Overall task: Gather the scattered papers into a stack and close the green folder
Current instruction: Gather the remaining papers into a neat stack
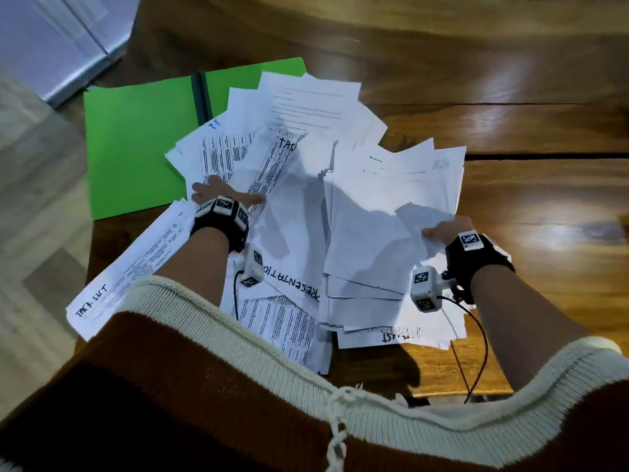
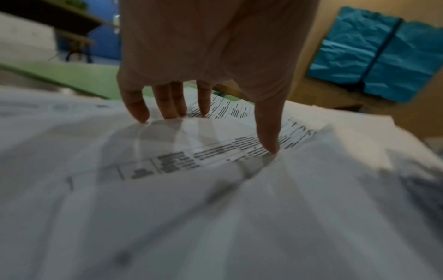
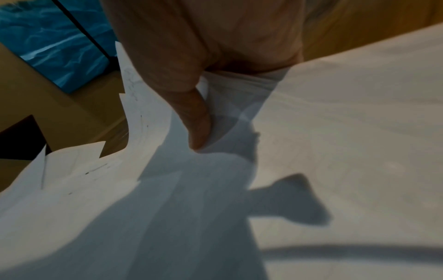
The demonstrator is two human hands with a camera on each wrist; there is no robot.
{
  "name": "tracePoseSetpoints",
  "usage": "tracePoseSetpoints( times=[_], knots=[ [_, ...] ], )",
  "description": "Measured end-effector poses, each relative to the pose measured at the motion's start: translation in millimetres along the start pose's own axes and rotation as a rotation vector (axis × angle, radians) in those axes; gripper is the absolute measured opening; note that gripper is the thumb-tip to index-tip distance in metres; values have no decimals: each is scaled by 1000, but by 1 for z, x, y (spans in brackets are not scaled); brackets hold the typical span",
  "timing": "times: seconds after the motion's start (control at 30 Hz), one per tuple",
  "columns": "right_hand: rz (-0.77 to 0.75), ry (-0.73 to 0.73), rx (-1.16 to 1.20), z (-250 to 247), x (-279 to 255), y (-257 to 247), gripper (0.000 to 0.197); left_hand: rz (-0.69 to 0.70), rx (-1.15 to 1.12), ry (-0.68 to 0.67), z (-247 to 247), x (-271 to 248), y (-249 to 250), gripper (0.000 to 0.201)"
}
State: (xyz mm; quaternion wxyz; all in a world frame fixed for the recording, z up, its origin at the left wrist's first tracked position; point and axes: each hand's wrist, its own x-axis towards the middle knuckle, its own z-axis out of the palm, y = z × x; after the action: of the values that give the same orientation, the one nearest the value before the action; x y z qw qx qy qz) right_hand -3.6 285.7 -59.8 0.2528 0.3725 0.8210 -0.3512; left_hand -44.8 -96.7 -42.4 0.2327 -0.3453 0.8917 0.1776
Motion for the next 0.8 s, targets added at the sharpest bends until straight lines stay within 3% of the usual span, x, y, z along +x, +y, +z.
tracePoseSetpoints(
  times=[0.1, 0.2, 0.27, 0.33, 0.43, 0.53, 0.63, 0.8],
  knots=[
    [14, 2, -84, 1, 6, 3, 46, 31, -27, 56, 1, 10, -5, 108],
    [35, 9, -191, 4, 11, 2, 52, 64, 17, 22, -1, 7, -8, 94],
    [46, 39, -250, 4, 14, 1, 61, 98, 65, -44, -1, 4, -7, 98],
    [54, 47, -255, 5, 16, 2, 65, 93, -32, -92, 0, 1, -6, 103],
    [56, 42, -266, 5, 15, 3, 64, 116, -280, -144, -1, -13, -5, 53],
    [42, 14, -238, 8, 19, 5, 62, 185, -343, -208, 1, -29, -4, 23],
    [34, 2, -167, 9, 25, 11, 61, 222, -236, -190, -4, -43, 7, 53],
    [8, 24, -73, 9, 14, 15, 66, 323, -24, -64, -37, -66, 38, 64]
  ],
)
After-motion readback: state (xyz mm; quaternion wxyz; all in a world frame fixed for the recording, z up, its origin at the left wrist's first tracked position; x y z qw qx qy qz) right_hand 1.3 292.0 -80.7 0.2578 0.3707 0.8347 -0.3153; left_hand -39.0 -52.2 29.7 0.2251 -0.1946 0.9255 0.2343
